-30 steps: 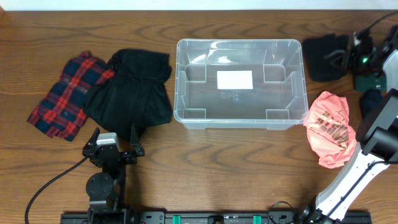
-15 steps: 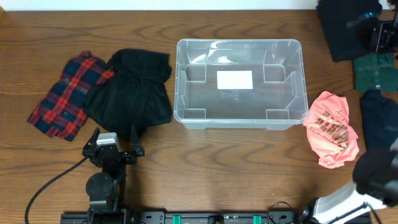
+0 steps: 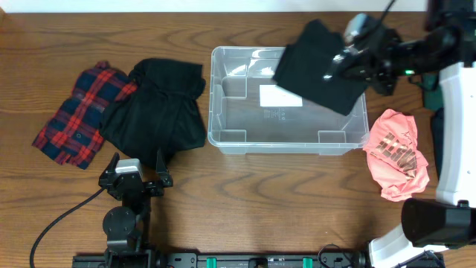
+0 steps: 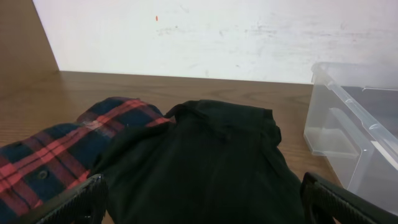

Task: Pack container
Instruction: 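Carry the black bundle into the bin and lower it, then open the right gripper and withdraw it from the bin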

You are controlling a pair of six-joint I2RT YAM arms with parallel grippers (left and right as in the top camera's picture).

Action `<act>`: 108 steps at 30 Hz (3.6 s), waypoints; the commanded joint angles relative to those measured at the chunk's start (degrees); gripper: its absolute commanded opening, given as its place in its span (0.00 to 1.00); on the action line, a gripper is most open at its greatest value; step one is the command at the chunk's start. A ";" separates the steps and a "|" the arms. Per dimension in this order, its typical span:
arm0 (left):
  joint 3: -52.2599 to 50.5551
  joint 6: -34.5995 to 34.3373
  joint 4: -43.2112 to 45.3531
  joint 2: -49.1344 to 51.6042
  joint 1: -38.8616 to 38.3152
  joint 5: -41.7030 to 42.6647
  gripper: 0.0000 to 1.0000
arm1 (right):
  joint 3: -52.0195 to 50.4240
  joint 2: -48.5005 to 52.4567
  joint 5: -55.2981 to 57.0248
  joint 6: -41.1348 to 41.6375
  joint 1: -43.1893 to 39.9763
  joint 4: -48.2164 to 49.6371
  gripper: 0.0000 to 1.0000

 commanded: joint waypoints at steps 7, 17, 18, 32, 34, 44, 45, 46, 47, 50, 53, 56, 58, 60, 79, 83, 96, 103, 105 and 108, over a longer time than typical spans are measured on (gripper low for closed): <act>-1.73 -0.26 -1.18 -0.42 0.28 -0.26 0.98 | -4.61 2.36 0.11 -4.92 9.35 3.87 0.01; -1.73 -0.26 -1.18 -0.42 0.28 -0.26 0.98 | -10.19 5.49 0.52 -4.92 15.21 8.72 0.01; -1.73 -0.26 -1.18 -0.42 0.28 -0.26 0.98 | -11.21 5.68 0.55 -4.92 15.61 9.75 0.01; -1.73 -0.26 -1.18 -0.39 0.28 -0.26 0.98 | -24.81 5.79 0.57 -3.91 17.70 22.58 0.01; -1.73 -0.26 -1.18 -0.39 0.28 -0.26 0.98 | -26.45 5.79 0.55 -3.15 17.70 24.48 0.01; -1.73 -0.26 -1.18 -0.39 0.28 -0.26 0.98 | -32.63 5.79 0.55 -3.13 17.70 31.45 0.01; -1.73 -0.26 -1.18 -0.42 0.28 -0.26 0.98 | -33.14 5.79 0.55 -3.13 17.70 32.15 0.01; -1.73 -0.26 -1.16 -0.42 0.28 -0.26 0.98 | -33.55 5.79 0.55 -3.10 17.70 32.65 0.02; -1.73 -0.26 -1.18 -0.39 0.28 -0.26 0.98 | -33.81 5.79 0.50 -3.02 17.70 32.98 0.01; -1.73 -0.26 -1.18 -0.39 0.28 -0.26 0.98 | -34.45 5.81 0.52 -2.03 17.70 34.25 0.01; -1.73 -0.26 -1.16 -0.39 0.28 -0.26 0.98 | -34.93 5.81 0.52 -1.68 17.70 35.12 0.01; -1.73 -0.26 -1.18 -0.42 0.28 -0.26 0.98 | -35.39 5.90 0.52 -1.01 17.70 35.95 0.01; -1.73 -0.26 -1.18 -0.39 0.28 -0.26 0.98 | -35.87 5.99 0.50 -1.01 17.70 36.50 0.01; -1.73 -0.26 -1.16 -0.39 0.28 -0.26 0.98 | -36.30 6.40 0.52 -1.01 17.73 36.89 0.01; -1.73 -0.26 -1.18 -0.39 0.28 -0.26 0.98 | -36.37 13.73 0.31 -1.01 19.71 38.64 0.02; -1.73 -0.26 -1.18 -0.39 0.28 -0.26 0.98 | -36.37 14.53 0.33 -1.01 20.46 38.82 0.02; -1.73 -0.26 -1.18 -0.42 0.28 -0.26 0.98 | -36.37 15.15 3.02 0.33 20.59 39.01 0.79; -1.73 -0.26 -1.18 -0.39 0.28 -0.26 0.98 | -35.34 14.53 3.10 6.58 20.55 43.08 0.99; -1.73 -0.26 -1.16 -0.39 0.28 -0.26 0.98 | -34.07 14.01 3.08 8.00 20.52 43.54 0.99; -1.73 -0.26 -1.16 -0.42 0.28 -0.26 0.98 | -31.32 13.16 3.65 9.29 20.44 43.45 0.99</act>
